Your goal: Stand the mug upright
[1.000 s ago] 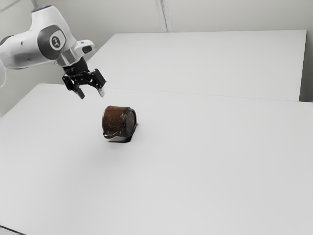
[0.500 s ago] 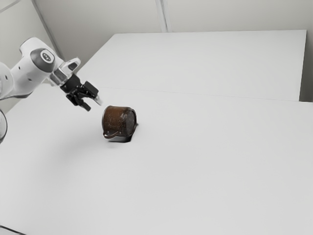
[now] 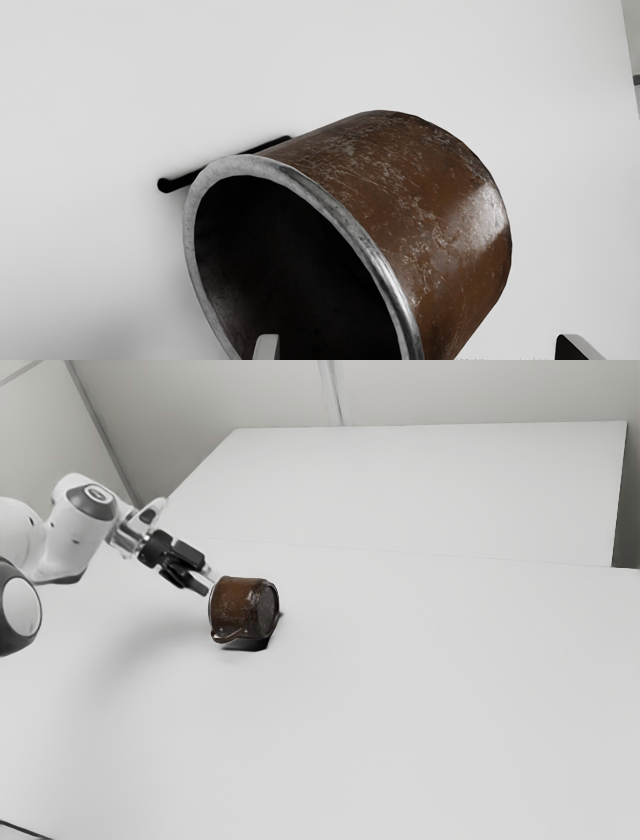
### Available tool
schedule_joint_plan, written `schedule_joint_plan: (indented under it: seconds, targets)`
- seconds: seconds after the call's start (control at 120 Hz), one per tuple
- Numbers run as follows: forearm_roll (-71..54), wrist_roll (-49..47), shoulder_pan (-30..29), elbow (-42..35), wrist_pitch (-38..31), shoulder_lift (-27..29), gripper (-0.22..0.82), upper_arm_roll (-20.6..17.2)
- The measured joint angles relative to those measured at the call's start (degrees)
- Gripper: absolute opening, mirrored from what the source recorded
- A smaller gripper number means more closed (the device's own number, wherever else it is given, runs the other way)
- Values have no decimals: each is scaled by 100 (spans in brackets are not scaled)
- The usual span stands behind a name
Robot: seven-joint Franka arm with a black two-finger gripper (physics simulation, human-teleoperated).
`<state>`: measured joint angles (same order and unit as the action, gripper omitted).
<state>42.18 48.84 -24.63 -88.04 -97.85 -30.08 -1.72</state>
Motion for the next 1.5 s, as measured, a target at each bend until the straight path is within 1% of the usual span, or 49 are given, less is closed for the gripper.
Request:
schedule_joint_plan:
  seconds: [0.275, 0.358, 0.542, 0.708, 0.792, 0.858, 1.058, 1.142, 1.242, 1.325, 1.5]
  targets:
    - [481, 258, -15, -49, 351, -247, 60, -72]
    - [577, 284, -21, -52, 482, -285, 50, -74]
    - [854, 308, -117, -61, 797, -351, 26, -83]
    - [1001, 290, -164, -50, 1097, -334, 14, -163]
    - [1028, 278, -168, -47, 1187, -324, 3, -197]
    - [1039, 271, -174, -48, 1236, -320, -3, -203]
    - [1054, 260, -129, -61, 1309, -229, -13, -206]
    - [959, 257, -55, -82, 1298, -160, -14, -196]
    - [639, 255, 100, -265, 1166, 141, -15, -182]
    - [208, 258, 346, -561, 934, 574, -16, -142]
    - [-1060, 256, 943, -1398, -17, 1484, -17, -121]
